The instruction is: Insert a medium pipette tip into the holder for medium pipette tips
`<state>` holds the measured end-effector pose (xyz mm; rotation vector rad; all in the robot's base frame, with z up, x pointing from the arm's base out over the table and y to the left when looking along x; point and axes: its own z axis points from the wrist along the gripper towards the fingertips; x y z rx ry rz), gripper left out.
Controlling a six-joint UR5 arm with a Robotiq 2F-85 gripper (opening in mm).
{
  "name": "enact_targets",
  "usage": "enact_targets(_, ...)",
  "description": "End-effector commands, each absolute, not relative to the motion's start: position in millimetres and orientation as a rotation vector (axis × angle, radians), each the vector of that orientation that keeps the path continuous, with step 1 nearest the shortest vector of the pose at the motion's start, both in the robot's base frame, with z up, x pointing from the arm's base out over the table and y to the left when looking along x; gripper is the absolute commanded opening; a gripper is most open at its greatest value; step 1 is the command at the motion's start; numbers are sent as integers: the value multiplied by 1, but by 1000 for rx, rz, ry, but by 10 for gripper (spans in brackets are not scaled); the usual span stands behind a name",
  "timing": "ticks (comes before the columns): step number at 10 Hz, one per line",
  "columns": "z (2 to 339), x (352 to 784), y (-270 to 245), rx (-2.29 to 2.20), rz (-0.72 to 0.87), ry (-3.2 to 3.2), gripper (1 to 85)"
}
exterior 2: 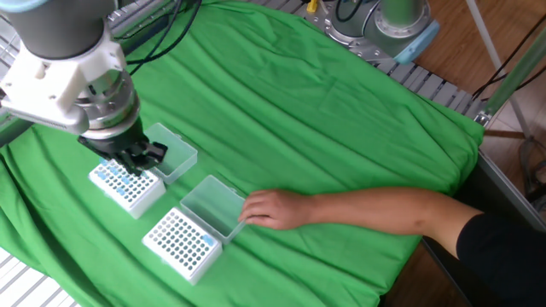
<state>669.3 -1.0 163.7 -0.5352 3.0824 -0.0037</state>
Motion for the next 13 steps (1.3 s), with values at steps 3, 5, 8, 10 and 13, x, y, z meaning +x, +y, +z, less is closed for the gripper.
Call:
enact_targets(3,157,675,72,-334,80,3093,10)
enact_targets(5,147,678,84,-309,79,3087,10)
enact_targets(8,145,674,91,-286,68,3095,10)
enact_targets(10,139,677,89,-283,59,3083,10)
enact_targets(13,128,681,91,-273,56,3064,10)
